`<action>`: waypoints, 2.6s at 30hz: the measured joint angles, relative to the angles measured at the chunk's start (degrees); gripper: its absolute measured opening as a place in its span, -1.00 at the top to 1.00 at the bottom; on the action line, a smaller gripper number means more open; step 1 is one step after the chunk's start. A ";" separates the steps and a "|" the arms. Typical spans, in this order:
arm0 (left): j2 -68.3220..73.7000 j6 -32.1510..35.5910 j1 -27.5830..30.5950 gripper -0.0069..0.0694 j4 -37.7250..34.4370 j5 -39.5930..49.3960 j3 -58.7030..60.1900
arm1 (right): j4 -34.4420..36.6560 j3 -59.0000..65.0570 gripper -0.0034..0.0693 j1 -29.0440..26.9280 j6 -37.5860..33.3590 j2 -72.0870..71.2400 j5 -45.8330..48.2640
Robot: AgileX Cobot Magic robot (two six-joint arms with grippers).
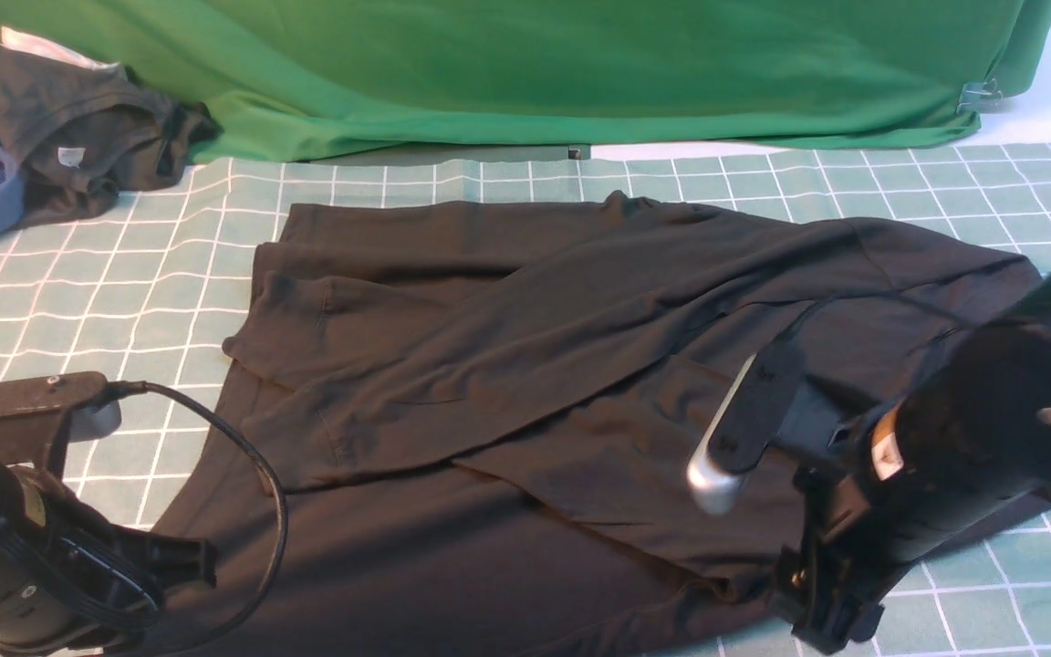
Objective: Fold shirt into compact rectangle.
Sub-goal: 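Grasp the near edge of the shirt at its hem and shoulder corners, then fold the black garment in half by bringing its near edge over to the far edge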
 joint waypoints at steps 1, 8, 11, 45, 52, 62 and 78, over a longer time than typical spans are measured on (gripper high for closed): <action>0.00 0.00 0.00 0.79 0.05 -0.07 0.00 | -0.07 0.00 -0.58 0.00 -0.74 0.92 -0.23; 0.00 -0.07 0.00 0.79 0.41 -0.70 0.00 | -0.69 0.16 -0.56 0.00 -3.08 7.18 -4.12; 0.00 -0.07 0.00 0.79 0.41 -1.28 0.12 | -2.24 1.15 -0.42 0.00 -3.08 8.14 -7.58; -2.14 -2.12 0.00 0.79 1.45 -2.17 -20.10 | -10.15 -7.79 0.79 -2.88 1.26 -13.78 9.16; 14.16 -2.12 0.00 0.79 4.99 -5.88 -34.33 | -10.29 -17.69 0.79 -11.01 -5.87 -5.10 7.68; 38.43 -0.07 4.13 0.79 3.45 -5.99 -57.18 | -10.64 -34.05 0.79 -15.55 -9.16 15.61 5.11; 59.37 2.87 7.41 0.78 1.04 -7.38 -69.87 | -11.01 -50.37 0.69 -16.65 -9.24 36.42 -0.97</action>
